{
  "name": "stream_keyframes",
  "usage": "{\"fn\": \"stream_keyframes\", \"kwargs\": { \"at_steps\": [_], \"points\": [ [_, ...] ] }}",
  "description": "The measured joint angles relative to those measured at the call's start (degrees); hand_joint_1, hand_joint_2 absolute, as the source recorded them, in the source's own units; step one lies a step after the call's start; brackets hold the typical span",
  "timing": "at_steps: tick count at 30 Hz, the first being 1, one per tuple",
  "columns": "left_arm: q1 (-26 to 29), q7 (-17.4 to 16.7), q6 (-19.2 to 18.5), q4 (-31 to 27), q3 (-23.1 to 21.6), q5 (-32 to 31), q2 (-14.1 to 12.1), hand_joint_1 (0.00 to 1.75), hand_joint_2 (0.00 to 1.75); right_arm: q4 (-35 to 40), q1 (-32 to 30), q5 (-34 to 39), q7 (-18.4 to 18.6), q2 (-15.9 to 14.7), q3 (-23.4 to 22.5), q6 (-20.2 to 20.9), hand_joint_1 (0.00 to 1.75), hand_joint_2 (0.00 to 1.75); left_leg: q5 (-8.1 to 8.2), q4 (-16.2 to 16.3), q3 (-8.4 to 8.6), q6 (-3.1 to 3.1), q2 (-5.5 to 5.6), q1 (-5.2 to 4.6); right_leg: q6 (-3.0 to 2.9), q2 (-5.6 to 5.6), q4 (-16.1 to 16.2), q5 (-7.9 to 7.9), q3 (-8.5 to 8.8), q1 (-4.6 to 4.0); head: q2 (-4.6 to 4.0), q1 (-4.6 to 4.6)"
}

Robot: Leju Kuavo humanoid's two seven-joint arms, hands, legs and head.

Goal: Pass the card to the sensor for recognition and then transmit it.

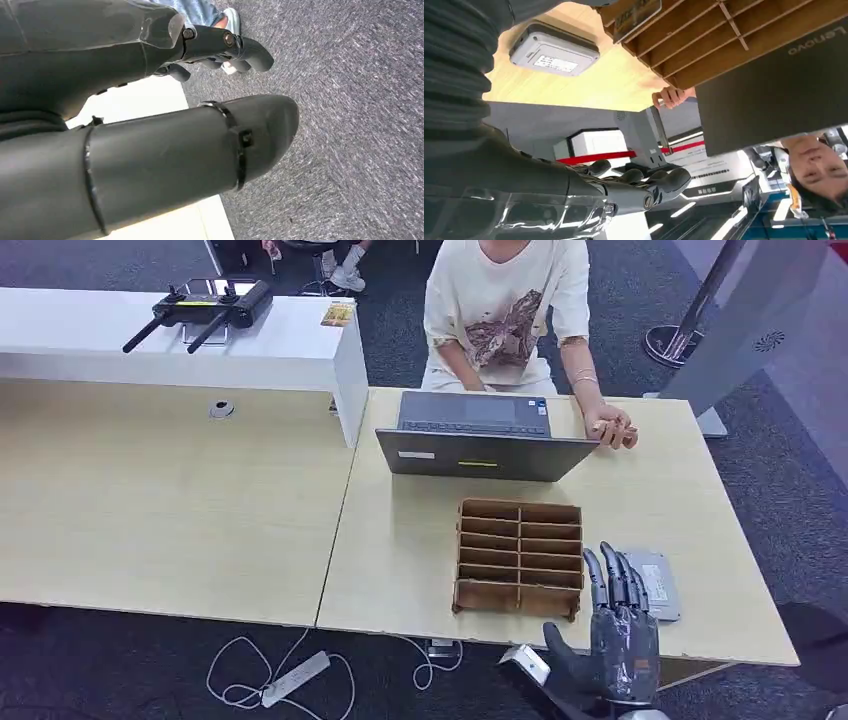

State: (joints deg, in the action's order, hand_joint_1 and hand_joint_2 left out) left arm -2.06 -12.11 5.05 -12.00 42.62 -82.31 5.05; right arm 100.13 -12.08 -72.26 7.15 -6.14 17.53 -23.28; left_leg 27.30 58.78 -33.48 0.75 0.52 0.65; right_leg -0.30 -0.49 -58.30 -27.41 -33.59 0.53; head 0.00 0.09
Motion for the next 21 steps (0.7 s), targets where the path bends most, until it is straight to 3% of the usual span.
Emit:
{"fn": "stream_keyframes", "kwargs": {
  "at_steps": [7,21],
  "points": [
    [-0.04,0.28,0.0,0.0,-0.07,-0.46,-0.33,0.0,0.0,-0.98,0.99,-4.09,4.13,-1.84,1.51,1.05,0.0,1.75,0.0,0.0,0.0,0.0,-0.01,0.01,0.0,0.01,-0.01,0.0,-0.01,-0.01,0.0,0.0],
    [-0.16,0.44,-0.13,0.0,-0.11,-0.66,-0.31,0.0,0.0,-6.59,6.13,-8.85,7.08,-2.77,3.39,3.19,0.0,1.75,0.0,0.0,0.01,0.0,-0.02,0.0,0.0,0.02,-0.01,0.0,0.0,0.0,0.0,0.0]
  ]
}}
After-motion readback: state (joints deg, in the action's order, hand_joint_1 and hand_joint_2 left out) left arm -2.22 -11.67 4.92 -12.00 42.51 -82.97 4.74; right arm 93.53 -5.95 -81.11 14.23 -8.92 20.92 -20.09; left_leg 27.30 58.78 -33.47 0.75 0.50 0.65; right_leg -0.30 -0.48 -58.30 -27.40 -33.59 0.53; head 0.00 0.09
